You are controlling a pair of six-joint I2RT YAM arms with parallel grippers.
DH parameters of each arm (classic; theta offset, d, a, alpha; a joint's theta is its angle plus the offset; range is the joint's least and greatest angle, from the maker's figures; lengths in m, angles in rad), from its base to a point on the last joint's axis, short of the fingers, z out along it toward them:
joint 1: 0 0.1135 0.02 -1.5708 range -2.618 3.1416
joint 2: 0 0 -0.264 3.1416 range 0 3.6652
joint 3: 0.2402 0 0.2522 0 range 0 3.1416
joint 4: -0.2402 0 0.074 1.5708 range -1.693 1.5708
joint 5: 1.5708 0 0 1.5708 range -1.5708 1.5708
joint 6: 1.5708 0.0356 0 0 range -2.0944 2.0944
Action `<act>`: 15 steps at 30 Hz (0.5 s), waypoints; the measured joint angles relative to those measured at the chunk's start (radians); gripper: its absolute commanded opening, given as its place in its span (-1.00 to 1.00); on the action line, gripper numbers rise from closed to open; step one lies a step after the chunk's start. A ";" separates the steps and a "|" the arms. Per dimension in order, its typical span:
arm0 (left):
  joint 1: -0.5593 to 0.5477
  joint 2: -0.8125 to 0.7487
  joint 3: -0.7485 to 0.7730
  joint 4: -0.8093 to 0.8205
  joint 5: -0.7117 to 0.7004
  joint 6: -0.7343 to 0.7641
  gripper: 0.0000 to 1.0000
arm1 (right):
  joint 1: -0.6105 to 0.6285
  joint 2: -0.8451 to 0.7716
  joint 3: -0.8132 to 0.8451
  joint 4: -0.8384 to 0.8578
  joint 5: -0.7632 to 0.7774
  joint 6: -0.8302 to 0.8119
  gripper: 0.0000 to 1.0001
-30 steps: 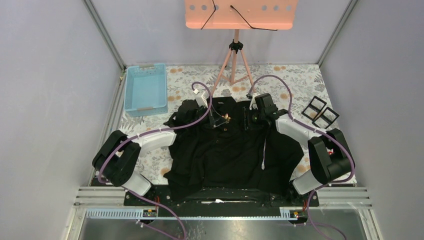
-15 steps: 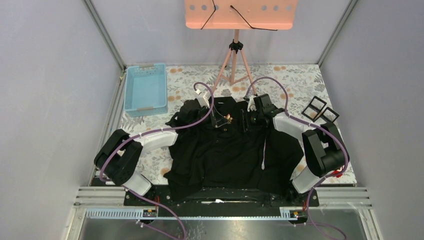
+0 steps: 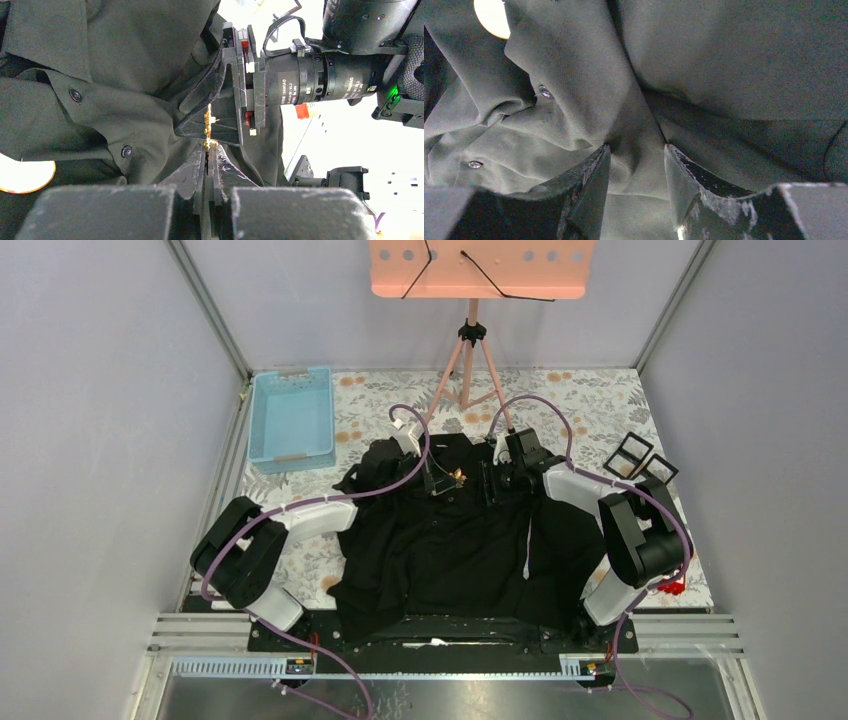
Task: Pin the brooch onto the clothing
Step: Pin the brooch to the clothes.
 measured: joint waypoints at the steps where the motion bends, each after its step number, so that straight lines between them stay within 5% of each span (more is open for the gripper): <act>1: -0.001 0.001 0.000 0.000 0.000 0.000 -1.00 | 0.000 0.000 0.000 0.000 0.001 -0.003 -0.02; 15: -0.015 0.020 0.000 0.005 -0.003 -0.018 -1.00 | -0.001 0.024 0.030 -0.007 -0.024 -0.024 -0.25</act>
